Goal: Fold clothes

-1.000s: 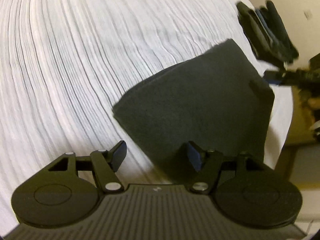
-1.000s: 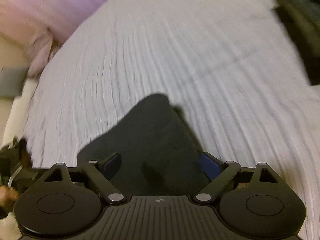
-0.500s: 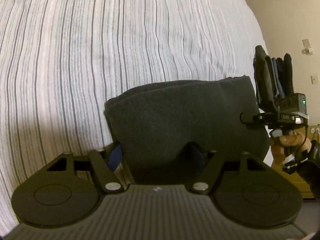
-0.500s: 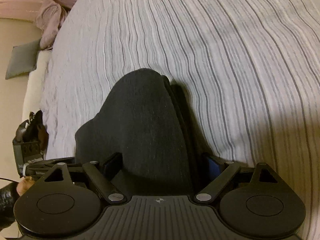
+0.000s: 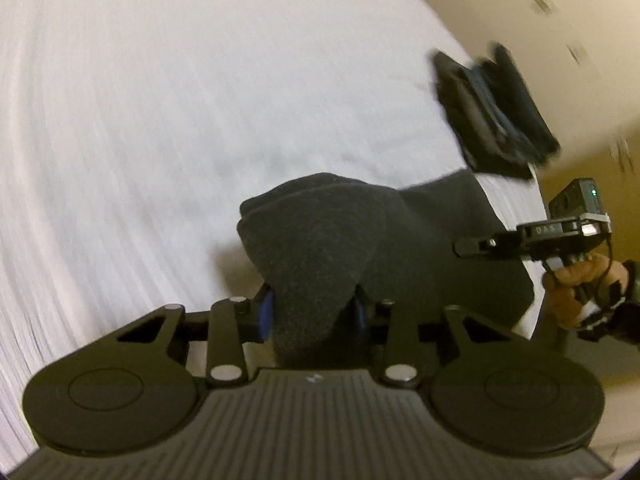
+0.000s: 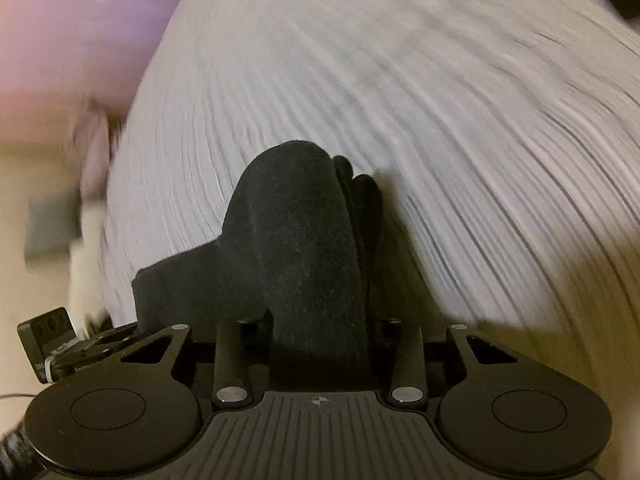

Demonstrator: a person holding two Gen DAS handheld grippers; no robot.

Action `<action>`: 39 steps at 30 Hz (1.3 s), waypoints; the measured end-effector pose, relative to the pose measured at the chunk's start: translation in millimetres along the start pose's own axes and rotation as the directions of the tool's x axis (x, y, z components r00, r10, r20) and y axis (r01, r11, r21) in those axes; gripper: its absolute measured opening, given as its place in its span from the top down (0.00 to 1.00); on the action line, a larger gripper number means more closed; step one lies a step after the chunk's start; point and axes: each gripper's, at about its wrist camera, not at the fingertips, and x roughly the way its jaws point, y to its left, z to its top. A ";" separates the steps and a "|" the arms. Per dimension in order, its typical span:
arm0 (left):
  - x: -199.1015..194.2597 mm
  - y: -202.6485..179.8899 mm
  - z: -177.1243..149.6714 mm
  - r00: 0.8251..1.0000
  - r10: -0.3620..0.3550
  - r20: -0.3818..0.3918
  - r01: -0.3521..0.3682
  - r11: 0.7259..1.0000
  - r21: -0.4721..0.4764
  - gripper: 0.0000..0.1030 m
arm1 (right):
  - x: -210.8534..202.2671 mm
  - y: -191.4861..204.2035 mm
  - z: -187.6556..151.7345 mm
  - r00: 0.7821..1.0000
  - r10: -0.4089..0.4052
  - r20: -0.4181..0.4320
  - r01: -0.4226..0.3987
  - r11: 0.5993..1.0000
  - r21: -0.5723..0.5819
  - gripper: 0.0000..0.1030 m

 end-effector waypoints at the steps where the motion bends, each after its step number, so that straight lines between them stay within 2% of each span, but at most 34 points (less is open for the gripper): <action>1: -2.6 -7.5 11.7 1.000 0.000 -0.010 0.001 0.998 0.059 0.69 | -10.8 -4.9 -13.3 0.999 0.015 0.039 -0.017 0.999 0.051 0.66; 3: -7.9 -22.5 35.2 1.000 0.000 -0.030 0.005 0.985 0.175 0.69 | -33.2 -12.9 -49.1 0.990 0.035 0.134 -0.056 0.986 0.159 0.66; 5: -9.5 -42.0 56.2 0.998 -0.002 -0.060 0.020 0.956 0.294 0.69 | -52.7 -17.6 -91.1 0.971 0.040 0.237 -0.105 0.958 0.267 0.66; 7: -1.5 -73.0 70.7 0.993 -0.015 -0.116 0.063 0.905 0.422 0.69 | -71.6 -22.8 -134.8 0.944 0.032 0.327 -0.160 0.915 0.370 0.66; 9: 8.2 -103.4 82.0 0.984 -0.022 -0.177 0.114 0.840 0.530 0.69 | -84.4 -23.9 -180.4 0.914 0.018 0.404 -0.221 0.860 0.461 0.66; 13: 47.0 -156.5 74.3 0.950 0.000 -0.311 0.218 0.713 0.666 0.69 | -92.1 -27.1 -259.9 0.863 -0.039 0.503 -0.317 0.734 0.601 0.66; 15: 79.8 -174.3 63.1 0.934 0.037 -0.354 0.235 0.683 0.692 0.68 | -83.0 -36.8 -283.7 0.849 -0.073 0.524 -0.337 0.688 0.643 0.65; 16: 98.0 -181.0 56.8 0.926 0.060 -0.373 0.236 0.679 0.695 0.68 | -77.2 -42.9 -293.3 0.843 -0.096 0.529 -0.339 0.669 0.662 0.65; 18: 125.0 -187.4 42.5 0.921 0.117 -0.373 0.196 0.686 0.700 0.66 | -70.4 -61.8 -301.1 0.840 -0.148 0.521 -0.315 0.649 0.692 0.65; 20: 148.6 -192.6 27.9 0.916 0.174 -0.362 0.148 0.691 0.707 0.61 | -70.7 -75.6 -296.6 0.856 -0.139 0.498 -0.290 0.669 0.685 0.63; 22: 152.9 -189.3 28.5 0.920 0.172 -0.353 0.127 0.721 0.681 0.56 | -71.6 -88.2 -291.9 0.872 -0.130 0.472 -0.262 0.690 0.674 0.60; 24: 142.4 -180.5 34.4 0.930 0.138 -0.340 0.116 0.768 0.630 0.54 | -79.9 -87.8 -283.9 0.895 -0.113 0.431 -0.214 0.740 0.638 0.50; 28: 109.7 -156.2 43.1 0.957 0.094 -0.274 0.059 0.863 0.501 0.54 | -110.9 -83.3 -267.3 0.923 -0.152 0.353 -0.059 0.851 0.521 0.45; 31: 79.8 -134.1 42.7 0.973 0.086 -0.216 0.006 0.920 0.393 0.54 | -135.8 -77.9 -248.8 0.918 -0.219 0.332 0.068 0.909 0.412 0.44; 35: 46.3 -108.3 18.7 0.981 0.096 -0.166 -0.052 0.966 0.252 0.54 | -146.1 -71.2 -216.7 0.921 -0.249 0.300 0.158 0.942 0.295 0.43; 39: 13.0 -95.2 -20.3 0.986 0.106 -0.133 -0.088 0.987 0.133 0.54 | -141.2 -45.9 -197.2 0.915 -0.274 0.295 0.232 0.958 0.168 0.43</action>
